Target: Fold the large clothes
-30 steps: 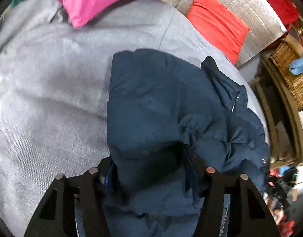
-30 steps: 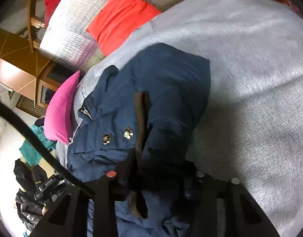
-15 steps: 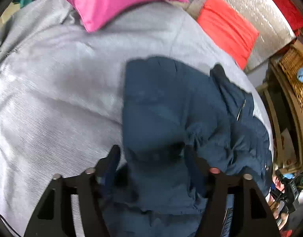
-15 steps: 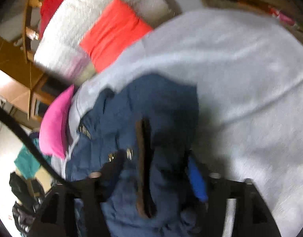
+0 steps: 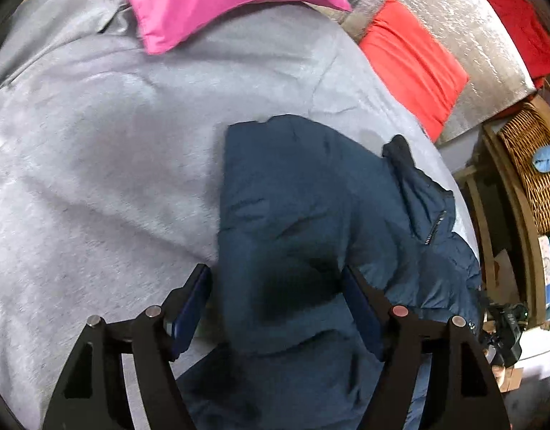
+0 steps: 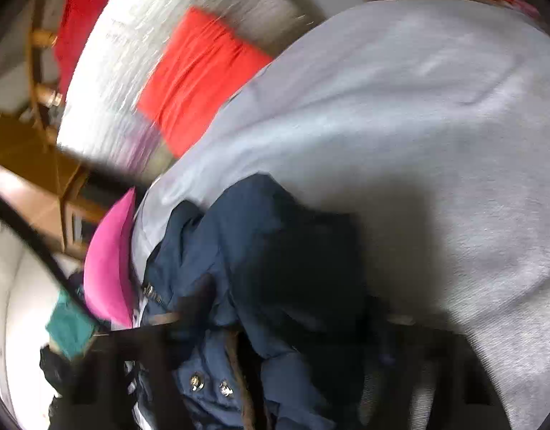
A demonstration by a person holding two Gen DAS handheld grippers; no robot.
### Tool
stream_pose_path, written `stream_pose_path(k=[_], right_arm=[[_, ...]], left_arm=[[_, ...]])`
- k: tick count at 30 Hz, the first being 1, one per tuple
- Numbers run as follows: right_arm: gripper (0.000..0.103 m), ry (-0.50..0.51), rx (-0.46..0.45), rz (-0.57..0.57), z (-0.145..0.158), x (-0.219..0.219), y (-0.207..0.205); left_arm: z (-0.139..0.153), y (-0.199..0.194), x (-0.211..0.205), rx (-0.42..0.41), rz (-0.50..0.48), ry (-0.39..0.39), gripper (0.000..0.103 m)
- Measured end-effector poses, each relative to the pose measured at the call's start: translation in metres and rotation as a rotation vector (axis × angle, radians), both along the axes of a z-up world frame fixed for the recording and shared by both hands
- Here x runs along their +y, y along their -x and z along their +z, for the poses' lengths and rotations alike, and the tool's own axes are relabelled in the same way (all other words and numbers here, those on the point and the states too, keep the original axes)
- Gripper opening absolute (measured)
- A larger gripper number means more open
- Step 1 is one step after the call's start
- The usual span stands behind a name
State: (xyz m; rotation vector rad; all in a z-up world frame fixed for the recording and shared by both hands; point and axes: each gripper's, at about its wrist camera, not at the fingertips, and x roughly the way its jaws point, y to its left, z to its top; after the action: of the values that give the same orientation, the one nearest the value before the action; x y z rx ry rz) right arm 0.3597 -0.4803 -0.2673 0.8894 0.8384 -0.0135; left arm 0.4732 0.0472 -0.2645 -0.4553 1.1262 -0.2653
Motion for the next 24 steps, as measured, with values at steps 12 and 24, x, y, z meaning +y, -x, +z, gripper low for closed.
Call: stream_pose_path(k=[12, 24], right_arm=[[0.041, 0.22, 0.078, -0.043, 0.007, 0.023, 0.001], [0.056, 0.259, -0.087, -0.053, 0.081, 0.033, 0.068]], left_arm=[[-0.006, 0.004, -0.021, 0.011, -0.026, -0.167, 0.076], [0.062, 0.065, -0.022, -0.242, -0.017, -0.345, 0.075]])
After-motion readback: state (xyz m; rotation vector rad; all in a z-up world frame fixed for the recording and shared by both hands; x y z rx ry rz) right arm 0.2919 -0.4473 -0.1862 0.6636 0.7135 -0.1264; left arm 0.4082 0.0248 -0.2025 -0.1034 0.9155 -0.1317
